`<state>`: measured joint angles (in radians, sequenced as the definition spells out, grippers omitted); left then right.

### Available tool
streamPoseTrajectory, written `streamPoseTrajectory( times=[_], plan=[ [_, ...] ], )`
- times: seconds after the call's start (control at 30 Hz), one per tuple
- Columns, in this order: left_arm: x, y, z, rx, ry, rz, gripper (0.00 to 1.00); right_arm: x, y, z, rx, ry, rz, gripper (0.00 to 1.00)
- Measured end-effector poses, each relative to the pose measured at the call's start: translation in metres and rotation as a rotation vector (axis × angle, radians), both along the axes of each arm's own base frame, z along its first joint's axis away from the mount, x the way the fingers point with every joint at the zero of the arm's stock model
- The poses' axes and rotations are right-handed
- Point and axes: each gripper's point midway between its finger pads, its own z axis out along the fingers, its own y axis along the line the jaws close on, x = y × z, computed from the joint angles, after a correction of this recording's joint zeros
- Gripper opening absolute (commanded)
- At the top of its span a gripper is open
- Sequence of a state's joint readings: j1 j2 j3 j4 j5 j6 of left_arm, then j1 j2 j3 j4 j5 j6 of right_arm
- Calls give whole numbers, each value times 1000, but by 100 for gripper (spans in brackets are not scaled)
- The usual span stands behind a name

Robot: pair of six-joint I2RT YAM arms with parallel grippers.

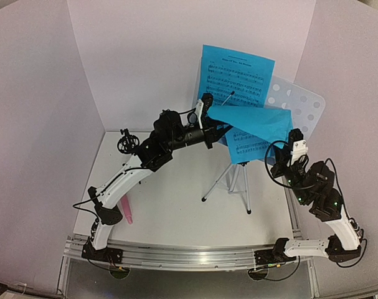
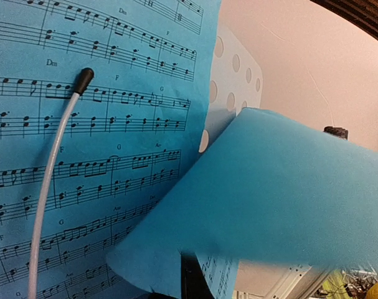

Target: Set up the instrument practice props

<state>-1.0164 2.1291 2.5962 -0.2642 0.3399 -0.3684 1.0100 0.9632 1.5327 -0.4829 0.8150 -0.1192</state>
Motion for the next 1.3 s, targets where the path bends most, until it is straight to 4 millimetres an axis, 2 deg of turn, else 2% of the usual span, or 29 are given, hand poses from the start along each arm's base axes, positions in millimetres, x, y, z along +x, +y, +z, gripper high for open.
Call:
streamPoseTrajectory(
  times=[0.43,1.0,1.3],
  plan=[
    [-9,-2,4,29,-265,-3,0,1,2,2,12,8,5,0],
    [-39,-4,7,46,-803,-57,0,0,2,1,23,12,7,0],
    [-40,-4,12,22,-911,-28,0,0,2,1,26,13,8,0]
  ],
)
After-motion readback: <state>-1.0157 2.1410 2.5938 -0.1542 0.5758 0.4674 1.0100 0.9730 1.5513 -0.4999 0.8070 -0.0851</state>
